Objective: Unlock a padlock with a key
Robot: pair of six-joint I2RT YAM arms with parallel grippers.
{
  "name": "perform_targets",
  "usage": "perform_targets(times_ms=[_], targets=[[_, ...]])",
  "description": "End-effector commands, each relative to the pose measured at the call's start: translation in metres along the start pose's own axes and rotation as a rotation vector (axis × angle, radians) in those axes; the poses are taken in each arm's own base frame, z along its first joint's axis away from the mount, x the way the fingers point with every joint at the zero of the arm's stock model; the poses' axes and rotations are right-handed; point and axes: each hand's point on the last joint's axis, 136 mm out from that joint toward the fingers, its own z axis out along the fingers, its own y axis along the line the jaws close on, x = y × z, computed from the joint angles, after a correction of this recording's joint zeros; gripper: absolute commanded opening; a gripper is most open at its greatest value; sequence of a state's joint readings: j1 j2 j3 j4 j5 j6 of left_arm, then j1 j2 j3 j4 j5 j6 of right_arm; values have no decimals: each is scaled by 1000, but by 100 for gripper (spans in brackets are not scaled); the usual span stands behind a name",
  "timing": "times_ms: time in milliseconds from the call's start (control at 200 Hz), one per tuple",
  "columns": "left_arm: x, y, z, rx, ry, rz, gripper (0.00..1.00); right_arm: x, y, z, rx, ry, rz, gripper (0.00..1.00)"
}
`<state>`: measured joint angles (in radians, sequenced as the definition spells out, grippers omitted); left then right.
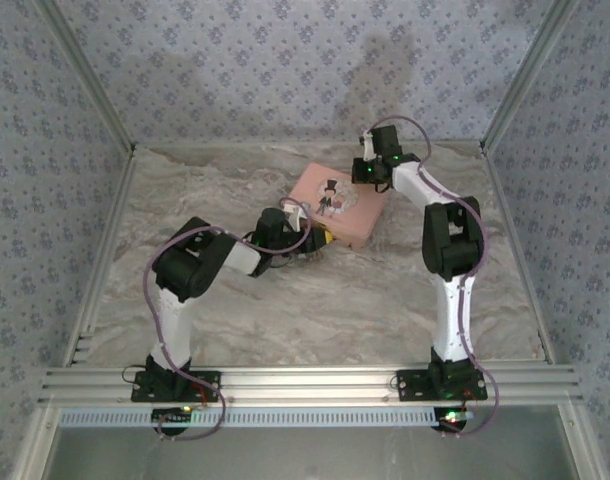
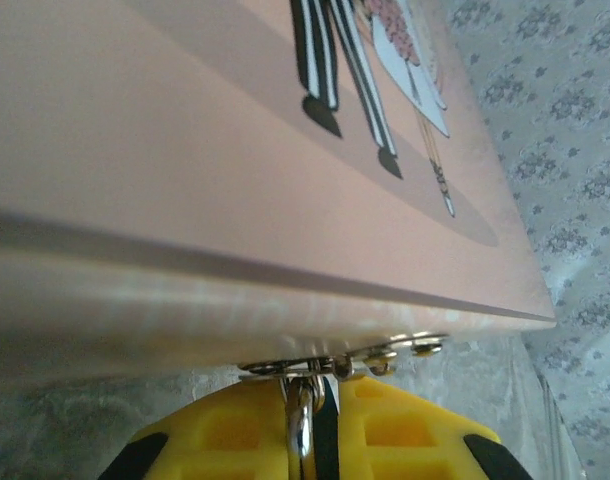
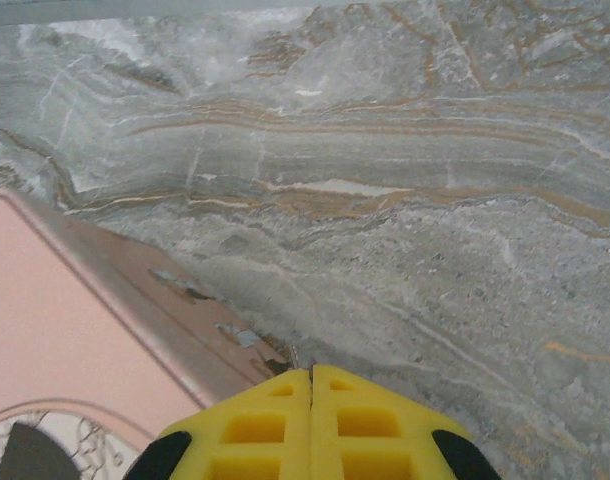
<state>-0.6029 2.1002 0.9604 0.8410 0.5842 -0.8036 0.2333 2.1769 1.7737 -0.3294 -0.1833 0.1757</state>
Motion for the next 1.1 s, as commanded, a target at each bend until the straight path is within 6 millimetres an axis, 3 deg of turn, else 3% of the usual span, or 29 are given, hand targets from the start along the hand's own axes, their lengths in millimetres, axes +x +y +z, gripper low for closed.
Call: perform_targets(times_ms=[0,150,375,505,530,645,834,969,1099], targets=[[65,36,-16,-149,264,-336,1,-10,13,-38,-57,-30,18,0],[64,21,-23,-154,309,-388,1,-11,27,-75,-111,-95,28,0],[61,15,-28,-182,299,-435,1,-1,40,-129,-163,-175,51,0],[57,1,-21,-158,286,-445,1,19,65,-166,-289,-198,75,0],[57,-2,-19,-156,286,-448,1,36,66,-166,-304,-174,88,0],[49,-12,-14,-138,249,-470,1,65,80,-192,-402,-194,140,0],[35,-23,-9,-126,159,-491,0,101,88,-231,-489,-262,215,0],[28,-30,-2,-129,116,-484,1,122,79,-242,-496,-333,336,0],[18,-38,4,-80,53,-505,1,145,68,-237,-499,-386,453,0]])
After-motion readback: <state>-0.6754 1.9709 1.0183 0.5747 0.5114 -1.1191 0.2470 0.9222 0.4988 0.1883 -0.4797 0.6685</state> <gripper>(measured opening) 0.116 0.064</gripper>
